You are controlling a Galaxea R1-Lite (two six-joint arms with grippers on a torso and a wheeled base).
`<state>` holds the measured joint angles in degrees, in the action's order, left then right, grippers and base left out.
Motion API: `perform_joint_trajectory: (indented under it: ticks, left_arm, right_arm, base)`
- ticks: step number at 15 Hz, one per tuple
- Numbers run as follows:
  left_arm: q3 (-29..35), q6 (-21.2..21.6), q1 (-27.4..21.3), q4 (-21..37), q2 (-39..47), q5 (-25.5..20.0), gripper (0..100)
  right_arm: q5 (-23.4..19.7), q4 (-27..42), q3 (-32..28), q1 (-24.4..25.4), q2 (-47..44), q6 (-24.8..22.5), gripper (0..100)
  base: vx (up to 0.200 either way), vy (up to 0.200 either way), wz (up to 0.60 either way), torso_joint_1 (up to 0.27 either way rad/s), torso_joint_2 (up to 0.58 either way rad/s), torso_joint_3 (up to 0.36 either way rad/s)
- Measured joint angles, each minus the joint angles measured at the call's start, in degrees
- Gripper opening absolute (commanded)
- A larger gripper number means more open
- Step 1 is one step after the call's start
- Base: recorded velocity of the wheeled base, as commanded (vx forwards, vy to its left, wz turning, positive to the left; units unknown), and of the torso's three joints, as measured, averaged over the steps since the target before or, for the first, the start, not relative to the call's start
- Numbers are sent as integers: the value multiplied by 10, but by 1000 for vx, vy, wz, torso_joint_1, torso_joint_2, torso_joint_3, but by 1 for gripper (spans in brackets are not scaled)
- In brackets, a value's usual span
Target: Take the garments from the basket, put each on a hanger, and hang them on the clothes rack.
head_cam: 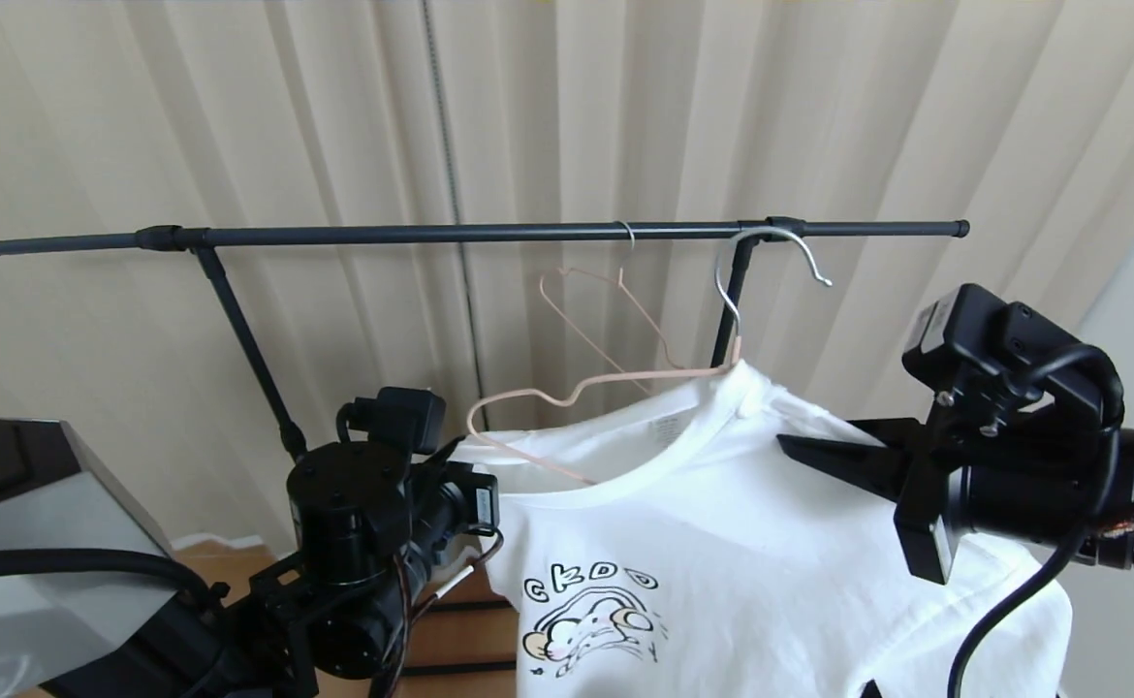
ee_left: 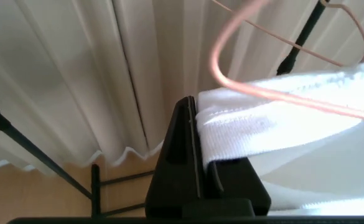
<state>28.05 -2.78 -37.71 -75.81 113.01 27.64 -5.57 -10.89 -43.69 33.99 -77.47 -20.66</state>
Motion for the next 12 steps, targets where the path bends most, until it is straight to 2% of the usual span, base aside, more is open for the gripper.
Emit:
perform_joint_trajectory:
  ticks: [3, 8, 10, 12]
  left_arm:
    - [13, 4, 15, 1, 9, -2, 0]
    - [56, 51, 32, 2, 14, -4, 0]
    - [70, 72, 27, 2, 11, -4, 0]
    - [81, 93, 3, 12, 4, -4, 0]
  right_arm:
    - [0, -22, 46, -5, 22, 4, 0]
    - [2, -22, 71, -5, 31, -8, 0]
    - [4, -26, 71, -4, 24, -8, 0]
    - [7, -58, 69, -4, 5, -7, 0]
  base:
    - [0, 0, 0, 0, 0, 0]
    - [0, 0, 0, 0, 0, 0]
    - [0, 0, 0, 0, 0, 0]
    - [0, 0, 0, 0, 0, 0]
